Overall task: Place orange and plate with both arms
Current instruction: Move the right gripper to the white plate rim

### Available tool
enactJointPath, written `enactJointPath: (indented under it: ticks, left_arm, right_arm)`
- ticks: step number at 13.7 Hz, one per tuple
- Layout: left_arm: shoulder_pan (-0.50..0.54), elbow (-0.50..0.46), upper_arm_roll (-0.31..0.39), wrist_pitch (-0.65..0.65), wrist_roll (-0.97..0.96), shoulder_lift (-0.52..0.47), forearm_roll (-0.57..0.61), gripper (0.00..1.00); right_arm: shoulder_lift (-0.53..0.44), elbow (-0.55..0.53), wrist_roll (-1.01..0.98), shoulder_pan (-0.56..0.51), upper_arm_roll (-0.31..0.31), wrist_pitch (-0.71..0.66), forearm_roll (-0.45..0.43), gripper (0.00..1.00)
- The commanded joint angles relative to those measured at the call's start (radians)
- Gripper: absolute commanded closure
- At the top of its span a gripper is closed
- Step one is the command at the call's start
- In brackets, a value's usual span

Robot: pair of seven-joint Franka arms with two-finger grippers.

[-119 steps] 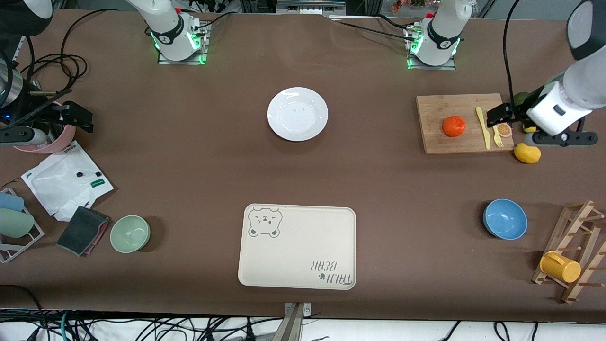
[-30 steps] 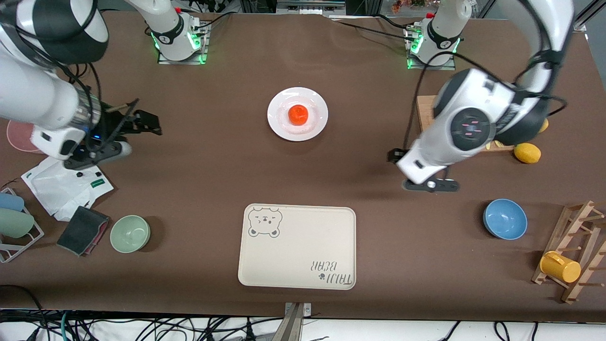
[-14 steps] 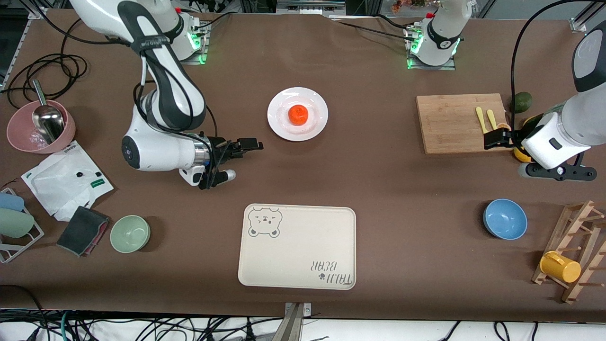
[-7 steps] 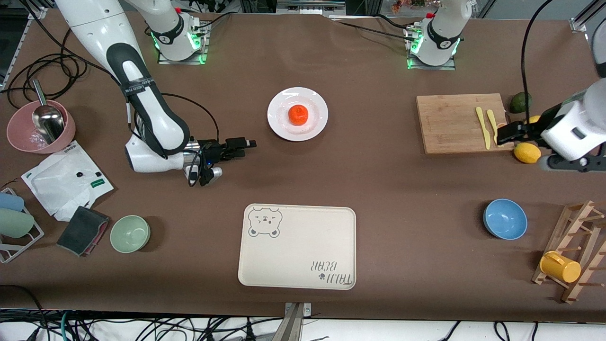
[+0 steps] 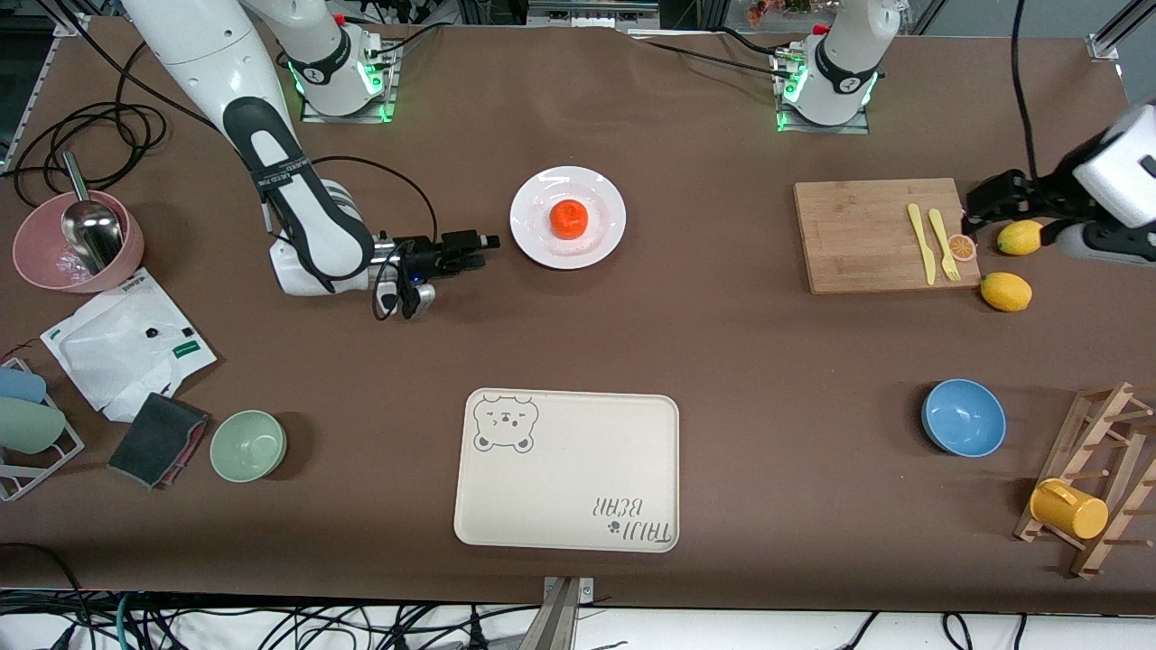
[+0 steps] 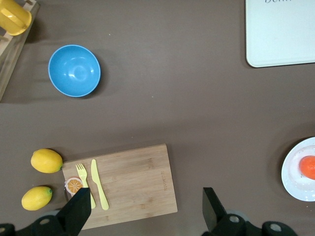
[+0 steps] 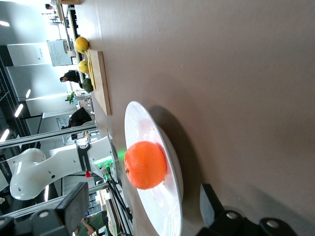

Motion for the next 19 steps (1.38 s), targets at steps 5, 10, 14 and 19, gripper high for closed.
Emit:
enactJointPath:
  ticks: [5, 10, 14, 19]
  left_arm:
    - [-0.037, -0.185, 0.044, 0.154, 0.019, -0.106, 0.042, 0.00]
    - [-0.040, -0.164, 0.037, 0.132, 0.027, -0.097, 0.043, 0.00]
    - [-0.037, -0.164, 0.038, 0.132, 0.030, -0.091, 0.042, 0.00]
    - [-0.037, -0.161, 0.038, 0.131, 0.030, -0.091, 0.043, 0.00]
  right_arm:
    - [-0.184, -0.206, -0.027, -0.010, 0.129, 0.167, 0.095, 0.00]
    - [-0.169, -0.234, -0.111, -0.010, 0.130, 0.193, 0.118, 0.00]
    - [-0.126, -0.243, -0.212, 0.001, 0.158, 0.236, 0.229, 0.01]
    - [-0.106, -0.243, -0.234, 0.027, 0.165, 0.254, 0.267, 0.14]
